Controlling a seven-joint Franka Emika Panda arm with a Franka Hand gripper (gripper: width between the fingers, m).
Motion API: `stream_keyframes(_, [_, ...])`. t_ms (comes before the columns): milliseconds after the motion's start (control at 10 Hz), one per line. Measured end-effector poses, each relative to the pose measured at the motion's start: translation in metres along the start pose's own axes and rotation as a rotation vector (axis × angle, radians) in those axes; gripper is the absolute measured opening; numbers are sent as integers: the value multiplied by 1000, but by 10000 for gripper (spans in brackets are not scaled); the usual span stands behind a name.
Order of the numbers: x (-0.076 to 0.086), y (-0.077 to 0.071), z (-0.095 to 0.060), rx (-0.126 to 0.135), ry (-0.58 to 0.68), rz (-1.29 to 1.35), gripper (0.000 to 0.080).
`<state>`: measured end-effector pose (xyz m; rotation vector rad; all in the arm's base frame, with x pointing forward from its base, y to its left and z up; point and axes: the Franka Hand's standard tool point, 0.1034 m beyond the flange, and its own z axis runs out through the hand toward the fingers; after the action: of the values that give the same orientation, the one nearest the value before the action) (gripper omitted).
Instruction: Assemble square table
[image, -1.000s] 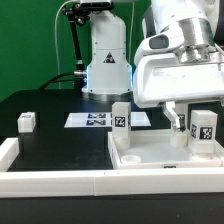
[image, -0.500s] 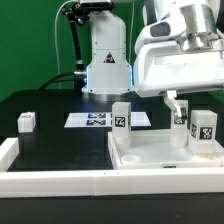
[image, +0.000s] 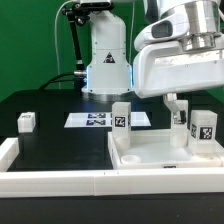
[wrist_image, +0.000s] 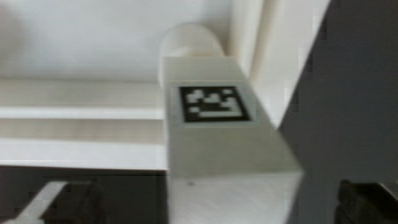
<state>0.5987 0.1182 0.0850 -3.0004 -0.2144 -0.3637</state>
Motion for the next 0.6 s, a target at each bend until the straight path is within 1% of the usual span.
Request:
stream_keyframes(100, [0, -2, -2, 19, -77, 6, 649])
stream_keyframes(200, [2, -2, -3, 29, -117, 7, 649])
stream_keyframes(300, [-5, 0, -4, 45, -250, -9, 649])
stream_keyframes(400, [5, 3, -3, 42, -247, -10, 649])
stream_keyframes(600, [5, 6, 0, 35, -224, -10, 649])
